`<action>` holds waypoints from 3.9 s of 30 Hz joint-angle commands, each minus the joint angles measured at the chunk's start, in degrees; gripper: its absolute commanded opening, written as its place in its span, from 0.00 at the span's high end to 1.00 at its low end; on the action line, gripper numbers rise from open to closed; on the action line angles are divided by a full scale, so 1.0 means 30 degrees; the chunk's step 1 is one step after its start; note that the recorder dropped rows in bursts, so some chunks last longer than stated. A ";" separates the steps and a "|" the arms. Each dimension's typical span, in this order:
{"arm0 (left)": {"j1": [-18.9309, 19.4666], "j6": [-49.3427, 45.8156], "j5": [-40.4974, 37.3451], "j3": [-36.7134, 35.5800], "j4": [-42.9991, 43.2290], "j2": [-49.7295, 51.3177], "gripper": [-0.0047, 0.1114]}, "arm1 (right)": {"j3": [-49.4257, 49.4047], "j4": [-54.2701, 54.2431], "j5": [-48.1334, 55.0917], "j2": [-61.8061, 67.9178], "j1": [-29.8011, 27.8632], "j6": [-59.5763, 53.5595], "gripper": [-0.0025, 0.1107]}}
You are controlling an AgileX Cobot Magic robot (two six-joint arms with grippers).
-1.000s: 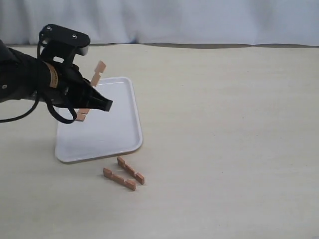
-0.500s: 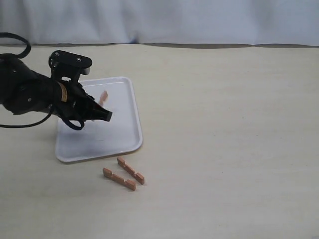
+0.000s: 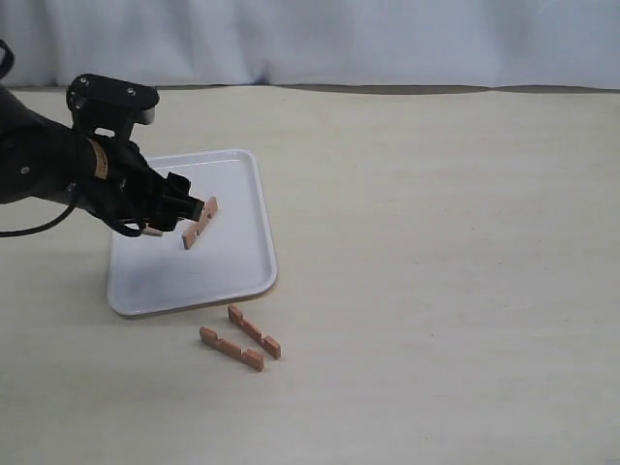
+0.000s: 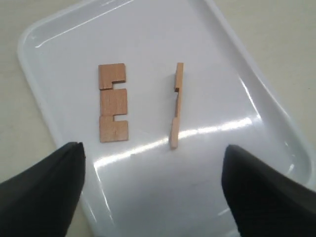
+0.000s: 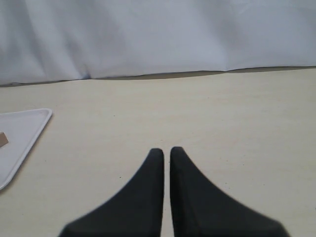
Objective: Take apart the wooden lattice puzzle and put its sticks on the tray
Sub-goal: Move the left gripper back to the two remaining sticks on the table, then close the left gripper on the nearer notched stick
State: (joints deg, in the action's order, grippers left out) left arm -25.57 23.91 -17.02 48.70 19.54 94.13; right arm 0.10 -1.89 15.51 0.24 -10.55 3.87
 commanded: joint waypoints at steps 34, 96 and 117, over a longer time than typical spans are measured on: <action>-0.8892 0.1683 -0.4721 -0.1131 -0.2684 -0.1777 0.11 | -0.0034 -0.0085 -0.0071 -0.0081 0.0000 -0.0089 0.94; -0.8909 0.8126 -0.1223 -0.2419 0.0446 0.1450 0.11 | -0.0034 -0.0085 -0.0071 -0.0081 0.0000 -0.0089 0.94; -0.8820 0.8126 -0.0500 -0.2071 0.1278 0.2513 0.13 | -0.0034 -0.0085 -0.0071 -0.0081 0.0000 -0.0089 0.94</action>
State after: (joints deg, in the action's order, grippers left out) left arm -52.03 47.90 -19.37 42.15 22.82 101.75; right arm 0.10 -1.89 15.51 0.24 -10.55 3.87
